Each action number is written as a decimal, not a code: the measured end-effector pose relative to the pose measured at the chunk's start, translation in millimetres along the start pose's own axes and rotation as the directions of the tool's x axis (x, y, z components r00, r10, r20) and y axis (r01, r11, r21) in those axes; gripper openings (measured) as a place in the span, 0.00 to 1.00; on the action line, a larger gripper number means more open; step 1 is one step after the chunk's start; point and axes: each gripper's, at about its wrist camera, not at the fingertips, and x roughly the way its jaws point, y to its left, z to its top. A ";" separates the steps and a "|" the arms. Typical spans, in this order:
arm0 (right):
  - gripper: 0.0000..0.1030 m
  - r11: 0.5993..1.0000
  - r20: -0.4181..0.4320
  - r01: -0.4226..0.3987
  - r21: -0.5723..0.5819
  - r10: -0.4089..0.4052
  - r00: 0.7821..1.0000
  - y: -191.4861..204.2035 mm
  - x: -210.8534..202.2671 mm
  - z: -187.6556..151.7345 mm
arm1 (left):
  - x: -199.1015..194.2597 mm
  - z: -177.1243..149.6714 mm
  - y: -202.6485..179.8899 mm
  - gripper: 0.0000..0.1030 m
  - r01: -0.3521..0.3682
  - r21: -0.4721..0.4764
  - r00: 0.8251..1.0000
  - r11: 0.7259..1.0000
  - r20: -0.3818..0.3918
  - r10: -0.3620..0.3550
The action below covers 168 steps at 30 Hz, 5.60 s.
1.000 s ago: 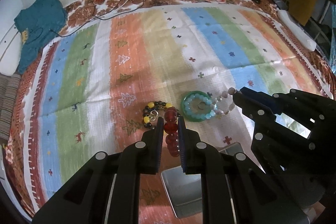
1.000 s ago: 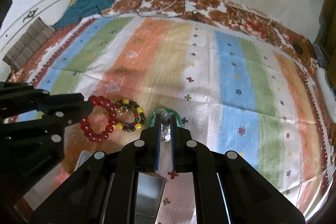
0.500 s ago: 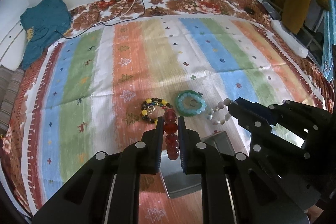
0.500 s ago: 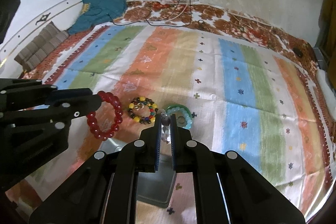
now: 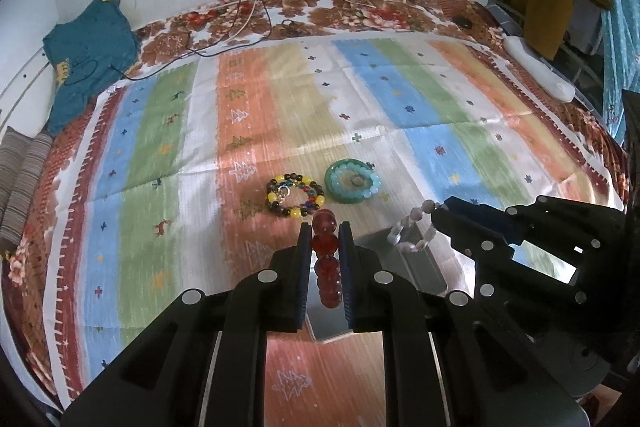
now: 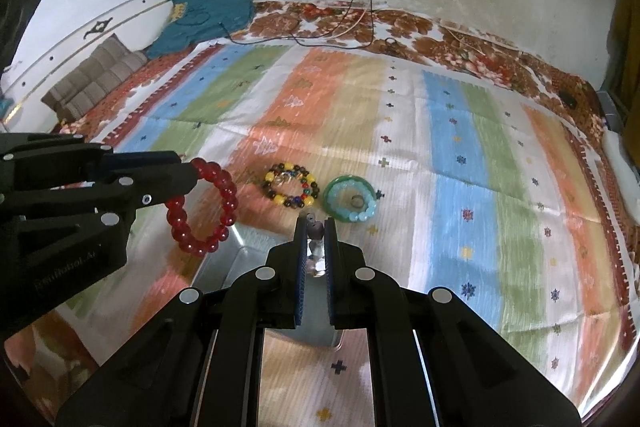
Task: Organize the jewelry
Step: 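Carry red bracelet into tin and open left gripper while right drops white-pink bracelet in, then move both open grippers back to the remaining bracelets, then grasp multicolour bracelet with left gripper while right grasps and lifts light blue bracelet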
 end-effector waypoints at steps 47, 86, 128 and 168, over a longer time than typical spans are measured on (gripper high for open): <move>0.65 0.986 -0.188 0.110 0.124 -0.085 0.978 -50.0 69.0 12.9 | 61.0 24.9 38.6 0.64 -0.134 -0.078 0.987 0.988 -0.104 0.126; 0.67 0.985 -0.350 0.138 0.102 -0.095 0.932 -64.0 158.0 36.3 | 159.4 52.3 59.9 0.67 -0.205 -0.026 0.947 0.978 -0.257 0.191; 0.12 0.994 -0.440 0.087 0.071 -0.047 0.897 -64.2 211.0 31.1 | 235.4 44.3 60.6 0.11 -0.163 0.035 0.905 0.986 -0.394 0.163; 0.12 0.994 -0.206 0.095 0.046 -0.084 0.975 -51.1 132.1 53.2 | 133.5 71.8 42.7 0.11 -0.074 -0.068 0.984 0.995 -0.168 0.062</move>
